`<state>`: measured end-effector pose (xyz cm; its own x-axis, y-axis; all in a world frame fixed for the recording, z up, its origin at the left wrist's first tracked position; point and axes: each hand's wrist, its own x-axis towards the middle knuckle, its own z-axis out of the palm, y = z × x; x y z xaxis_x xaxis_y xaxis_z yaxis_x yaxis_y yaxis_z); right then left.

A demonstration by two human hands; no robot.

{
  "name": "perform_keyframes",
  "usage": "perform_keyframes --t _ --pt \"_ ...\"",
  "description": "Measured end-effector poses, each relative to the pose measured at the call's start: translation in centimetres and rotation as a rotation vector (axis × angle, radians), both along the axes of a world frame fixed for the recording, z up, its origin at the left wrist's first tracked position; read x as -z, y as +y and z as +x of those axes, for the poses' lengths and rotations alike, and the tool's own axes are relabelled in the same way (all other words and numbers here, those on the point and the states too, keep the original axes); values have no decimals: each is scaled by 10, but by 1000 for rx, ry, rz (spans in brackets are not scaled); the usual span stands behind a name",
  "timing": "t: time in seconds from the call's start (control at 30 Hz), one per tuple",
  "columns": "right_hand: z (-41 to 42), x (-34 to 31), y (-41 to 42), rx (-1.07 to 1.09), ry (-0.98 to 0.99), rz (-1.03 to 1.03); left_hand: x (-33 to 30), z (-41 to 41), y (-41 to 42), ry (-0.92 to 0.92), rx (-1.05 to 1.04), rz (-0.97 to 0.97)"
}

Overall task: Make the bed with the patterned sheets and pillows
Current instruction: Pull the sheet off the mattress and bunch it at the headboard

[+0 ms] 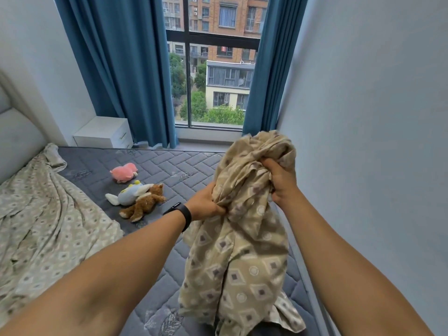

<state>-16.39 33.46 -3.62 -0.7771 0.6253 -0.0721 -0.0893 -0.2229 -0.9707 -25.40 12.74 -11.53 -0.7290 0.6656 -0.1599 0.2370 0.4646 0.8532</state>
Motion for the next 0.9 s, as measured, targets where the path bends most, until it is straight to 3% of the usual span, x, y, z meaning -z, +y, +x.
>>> perform_keyframes --t 0.1,0.2,0.3,0.43,0.53,0.63,0.73,0.9 --pt "12 11 27 139 -362 838 -7 1 -1 24 -177 -85" --pt "21 32 29 115 -501 1143 -32 0 10 162 -312 -44" --pt "19 40 12 16 -522 1138 -61 -6 19 266 -421 15" --pt "15 32 -17 -224 -497 779 -86 -11 25 328 -467 52" --pt "17 24 -32 -318 -458 682 -90 -12 21 263 -451 104" --pt "14 25 -42 -436 -482 722 -83 -8 15 165 -397 188" --pt "8 36 -47 -408 -414 735 -78 -1 7 56 -299 280" --pt "-7 57 -57 -199 -248 792 -83 3 -7 23 -235 328"
